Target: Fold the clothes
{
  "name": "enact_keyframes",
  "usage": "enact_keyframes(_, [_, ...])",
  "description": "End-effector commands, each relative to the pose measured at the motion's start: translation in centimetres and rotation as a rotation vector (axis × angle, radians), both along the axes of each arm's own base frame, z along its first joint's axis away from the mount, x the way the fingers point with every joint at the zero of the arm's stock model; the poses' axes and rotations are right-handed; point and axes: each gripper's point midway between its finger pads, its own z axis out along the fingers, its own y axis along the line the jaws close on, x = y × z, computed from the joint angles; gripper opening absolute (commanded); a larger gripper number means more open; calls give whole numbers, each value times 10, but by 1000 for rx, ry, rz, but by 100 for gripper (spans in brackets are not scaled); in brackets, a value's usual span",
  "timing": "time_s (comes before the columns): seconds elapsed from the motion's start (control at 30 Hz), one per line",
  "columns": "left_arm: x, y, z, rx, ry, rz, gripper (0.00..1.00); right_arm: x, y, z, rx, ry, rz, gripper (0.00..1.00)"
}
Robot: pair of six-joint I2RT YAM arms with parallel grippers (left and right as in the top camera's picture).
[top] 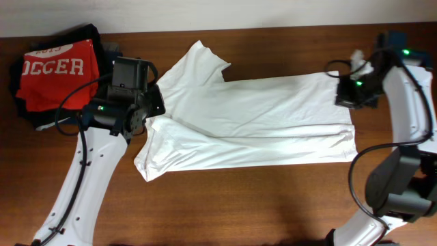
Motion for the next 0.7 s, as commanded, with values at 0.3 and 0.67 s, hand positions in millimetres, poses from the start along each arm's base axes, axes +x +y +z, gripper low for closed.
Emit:
enact_keyframes(0.3, [-10,142,-29,-35,108,384,99,-90,308,-101,-123,-55,1058,20])
enact_keyframes(0.67, [-10,142,-29,-35,108,384,99,-71,335,-105,-500,-271,1110,4])
